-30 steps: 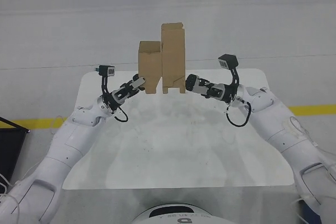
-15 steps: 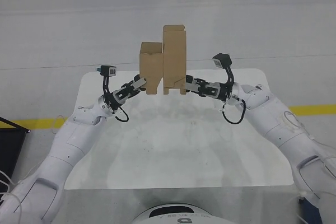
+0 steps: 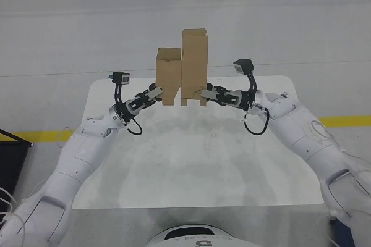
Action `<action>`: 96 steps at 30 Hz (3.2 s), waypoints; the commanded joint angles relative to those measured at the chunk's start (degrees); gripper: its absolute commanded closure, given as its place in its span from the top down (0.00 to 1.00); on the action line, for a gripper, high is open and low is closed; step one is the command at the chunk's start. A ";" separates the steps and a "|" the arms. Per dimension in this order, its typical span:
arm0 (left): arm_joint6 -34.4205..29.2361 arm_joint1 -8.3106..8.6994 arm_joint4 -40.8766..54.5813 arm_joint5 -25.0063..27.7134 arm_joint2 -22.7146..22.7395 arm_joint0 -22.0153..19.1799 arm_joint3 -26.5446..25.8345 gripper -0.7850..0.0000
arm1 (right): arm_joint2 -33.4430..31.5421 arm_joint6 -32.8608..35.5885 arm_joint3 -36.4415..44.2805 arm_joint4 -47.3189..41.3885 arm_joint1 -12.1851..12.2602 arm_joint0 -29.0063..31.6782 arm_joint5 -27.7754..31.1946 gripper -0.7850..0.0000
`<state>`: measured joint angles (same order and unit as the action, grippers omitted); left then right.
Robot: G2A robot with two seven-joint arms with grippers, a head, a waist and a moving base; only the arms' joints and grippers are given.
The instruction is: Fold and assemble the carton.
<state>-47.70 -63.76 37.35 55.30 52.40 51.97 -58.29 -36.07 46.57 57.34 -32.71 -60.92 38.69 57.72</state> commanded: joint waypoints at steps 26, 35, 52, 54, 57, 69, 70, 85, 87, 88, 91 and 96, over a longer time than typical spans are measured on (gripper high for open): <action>1.15 4.83 -17.23 2.44 10.92 3.40 -7.63 1.00 | 3.24 8.25 5.66 6.06 3.60 -0.83 -8.24 0.00; 0.29 4.77 -20.61 1.58 6.20 0.44 -6.77 0.95 | 5.10 8.45 7.38 6.30 4.71 -1.38 -8.45 0.00; 1.42 5.74 -21.57 2.70 1.90 -1.84 -4.20 0.00 | 8.08 8.59 6.95 7.06 4.69 -3.09 -8.59 0.00; 1.42 5.80 -21.60 2.70 1.59 -1.98 -3.93 0.00 | 8.22 8.43 6.93 7.26 4.68 -3.14 -8.44 0.00; 1.29 5.96 -21.88 2.57 1.25 -2.17 -3.66 0.00 | 8.37 8.45 6.62 7.81 4.71 -3.24 -8.45 0.01; 10.73 6.07 -36.91 2.52 4.63 -0.92 -6.56 0.00 | -0.68 -17.05 8.79 34.98 6.09 1.45 -6.93 1.00; 11.70 6.01 -38.59 2.10 4.73 -0.69 -7.10 0.00 | -1.03 -18.38 10.36 37.47 6.17 2.22 -7.86 1.00; 20.95 4.64 -47.04 -5.02 4.31 0.32 -10.00 0.00 | 0.72 -17.27 24.05 52.09 5.16 6.40 -7.44 1.00; 20.98 4.43 -47.06 -5.38 3.91 0.15 -9.66 0.00 | 1.23 -16.69 24.84 52.40 4.87 6.44 -6.79 1.00; 21.06 4.32 -47.07 -5.47 3.74 0.06 -9.45 0.00 | 1.49 -16.50 25.28 52.69 4.73 6.57 -6.47 1.00; 21.47 4.01 -46.67 -5.57 3.39 -0.14 -8.87 0.00 | 2.05 -16.25 26.20 53.81 4.35 6.82 -5.86 1.00; 21.38 3.67 -44.66 -4.52 3.19 -0.35 -8.09 0.00 | 2.46 -16.96 26.50 55.77 3.53 6.70 -6.84 0.99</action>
<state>-26.14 -60.04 -7.83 50.51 55.57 51.67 -66.56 -33.57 29.91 83.94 22.50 -57.22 45.51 51.20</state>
